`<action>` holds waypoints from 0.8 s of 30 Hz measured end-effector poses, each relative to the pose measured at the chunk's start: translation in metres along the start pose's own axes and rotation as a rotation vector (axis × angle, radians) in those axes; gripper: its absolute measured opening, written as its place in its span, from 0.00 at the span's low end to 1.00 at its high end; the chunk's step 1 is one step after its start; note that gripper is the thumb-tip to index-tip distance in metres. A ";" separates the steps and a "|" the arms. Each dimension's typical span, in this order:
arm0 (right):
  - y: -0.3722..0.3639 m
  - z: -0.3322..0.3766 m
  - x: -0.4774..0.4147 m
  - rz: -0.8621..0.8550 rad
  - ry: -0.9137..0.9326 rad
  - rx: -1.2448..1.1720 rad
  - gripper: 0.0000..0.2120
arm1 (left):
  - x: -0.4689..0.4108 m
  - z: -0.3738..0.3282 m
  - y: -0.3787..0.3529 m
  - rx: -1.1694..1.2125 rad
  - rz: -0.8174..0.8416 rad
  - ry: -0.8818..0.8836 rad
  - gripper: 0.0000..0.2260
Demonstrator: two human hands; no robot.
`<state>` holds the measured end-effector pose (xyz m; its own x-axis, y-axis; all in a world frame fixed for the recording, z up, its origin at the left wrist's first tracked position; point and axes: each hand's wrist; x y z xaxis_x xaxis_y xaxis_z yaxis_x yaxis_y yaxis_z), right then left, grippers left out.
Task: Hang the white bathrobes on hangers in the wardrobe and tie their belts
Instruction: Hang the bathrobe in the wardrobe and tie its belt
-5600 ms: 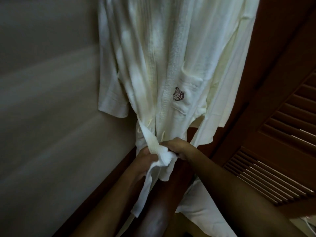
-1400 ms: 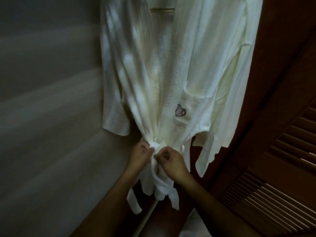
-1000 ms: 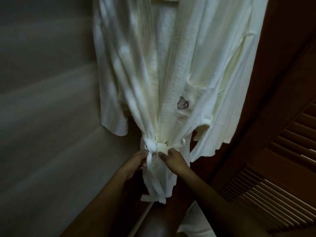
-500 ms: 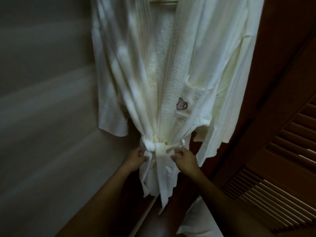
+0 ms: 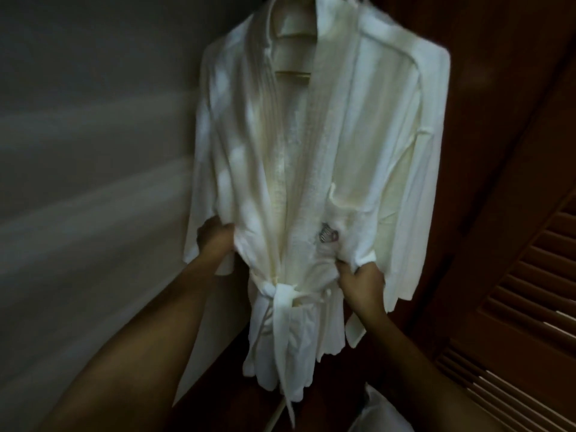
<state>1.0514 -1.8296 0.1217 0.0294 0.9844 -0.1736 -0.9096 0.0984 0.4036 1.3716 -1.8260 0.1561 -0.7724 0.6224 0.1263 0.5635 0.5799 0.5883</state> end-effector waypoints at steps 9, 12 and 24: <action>0.025 0.032 0.006 0.516 -0.003 0.257 0.12 | 0.017 -0.007 -0.005 0.168 0.046 -0.054 0.33; 0.044 0.063 0.000 0.561 0.104 0.467 0.13 | 0.030 -0.041 0.013 0.202 -0.097 -0.161 0.36; 0.134 0.249 -0.064 -0.406 1.116 0.454 0.25 | 0.068 -0.233 0.102 0.084 -0.479 -0.759 0.31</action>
<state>1.0311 -1.8434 0.4105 -0.2935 0.2362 -0.9263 -0.6876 0.6210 0.3762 1.3082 -1.8465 0.4108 -0.5458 0.4664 -0.6961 0.2735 0.8844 0.3782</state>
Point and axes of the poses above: each hand's wrist, its own x-axis away from the middle knuckle, its own y-axis out of the back of the hand, z = x × y, and after that the axes turned 6 degrees about y, right-handed
